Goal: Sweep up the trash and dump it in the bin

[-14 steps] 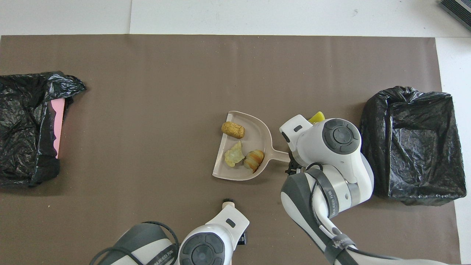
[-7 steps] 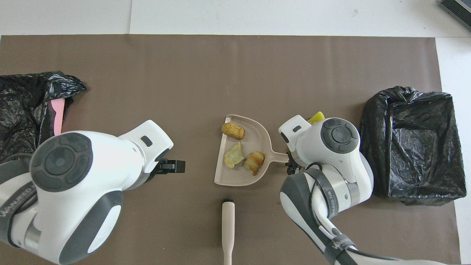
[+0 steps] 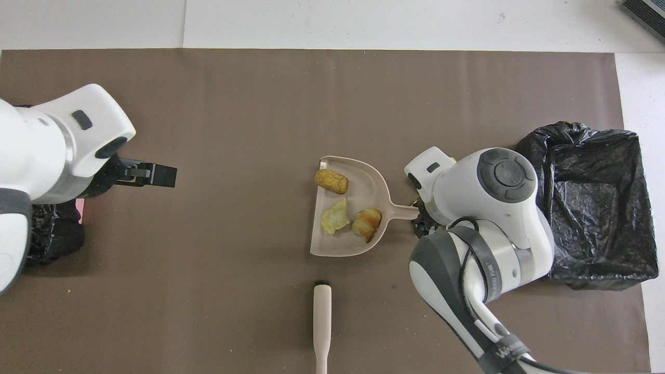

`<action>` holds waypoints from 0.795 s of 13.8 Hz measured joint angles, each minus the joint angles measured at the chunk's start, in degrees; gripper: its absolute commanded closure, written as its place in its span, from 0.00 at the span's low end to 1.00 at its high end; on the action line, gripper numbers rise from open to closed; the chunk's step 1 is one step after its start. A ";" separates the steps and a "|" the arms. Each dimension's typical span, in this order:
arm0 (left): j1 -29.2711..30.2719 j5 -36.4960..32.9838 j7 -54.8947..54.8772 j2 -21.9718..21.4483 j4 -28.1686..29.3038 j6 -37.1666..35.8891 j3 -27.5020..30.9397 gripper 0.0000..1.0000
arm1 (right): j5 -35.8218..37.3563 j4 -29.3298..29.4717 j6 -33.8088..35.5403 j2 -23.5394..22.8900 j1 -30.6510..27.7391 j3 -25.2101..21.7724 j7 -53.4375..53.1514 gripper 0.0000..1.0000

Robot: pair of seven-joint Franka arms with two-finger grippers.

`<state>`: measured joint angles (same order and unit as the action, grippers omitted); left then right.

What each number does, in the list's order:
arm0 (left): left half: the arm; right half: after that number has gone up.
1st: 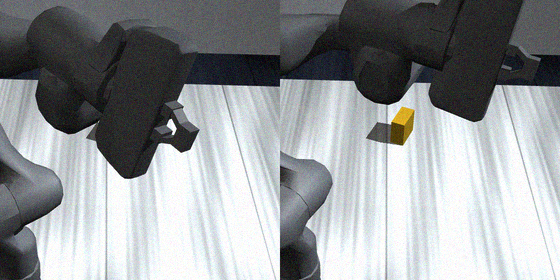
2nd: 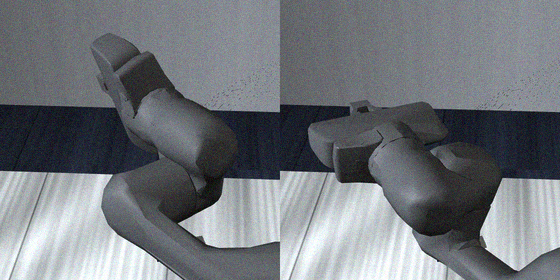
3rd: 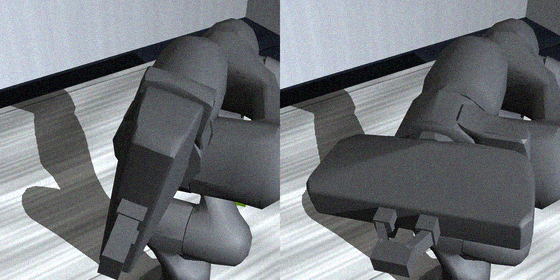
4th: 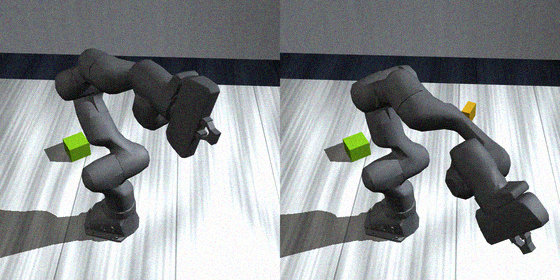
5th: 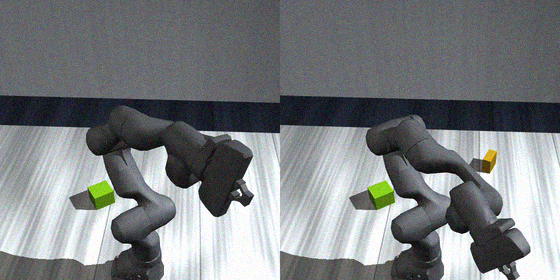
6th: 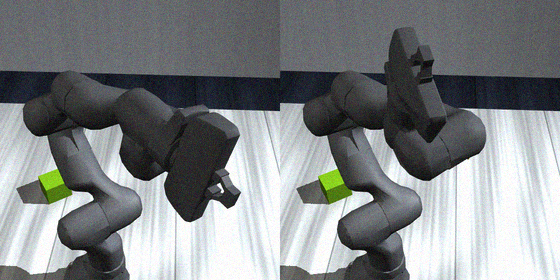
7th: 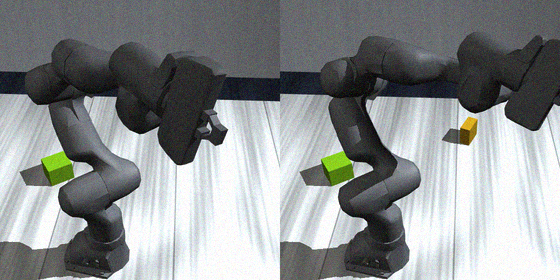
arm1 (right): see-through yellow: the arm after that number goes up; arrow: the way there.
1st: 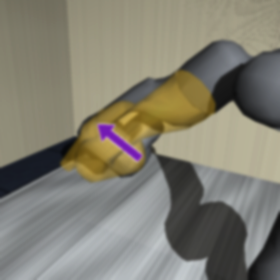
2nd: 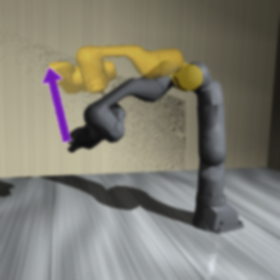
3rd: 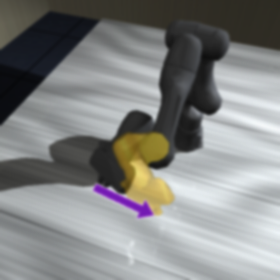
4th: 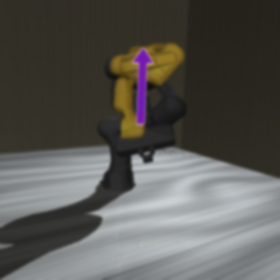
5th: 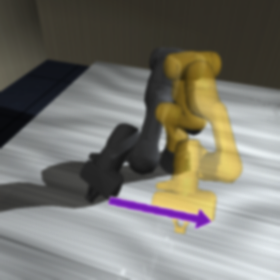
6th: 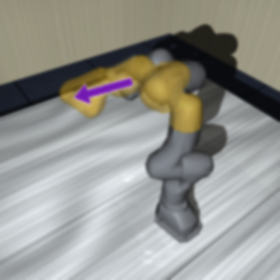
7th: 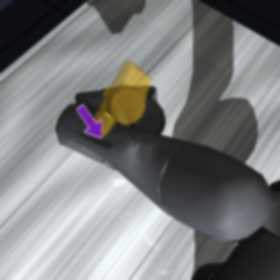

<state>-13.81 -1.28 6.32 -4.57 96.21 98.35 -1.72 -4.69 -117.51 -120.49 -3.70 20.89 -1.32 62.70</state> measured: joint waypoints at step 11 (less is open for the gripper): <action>9.95 0.32 -17.91 0.09 -11.68 -14.80 0.04 0.00 | -4.77 10.81 18.09 8.36 -32.16 -0.88 24.32 1.00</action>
<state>-3.86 -0.96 -11.60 -4.48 84.54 83.55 -1.68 -9.46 -106.70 -102.40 4.66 -11.27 -2.20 87.02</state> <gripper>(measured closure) 0.000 0.670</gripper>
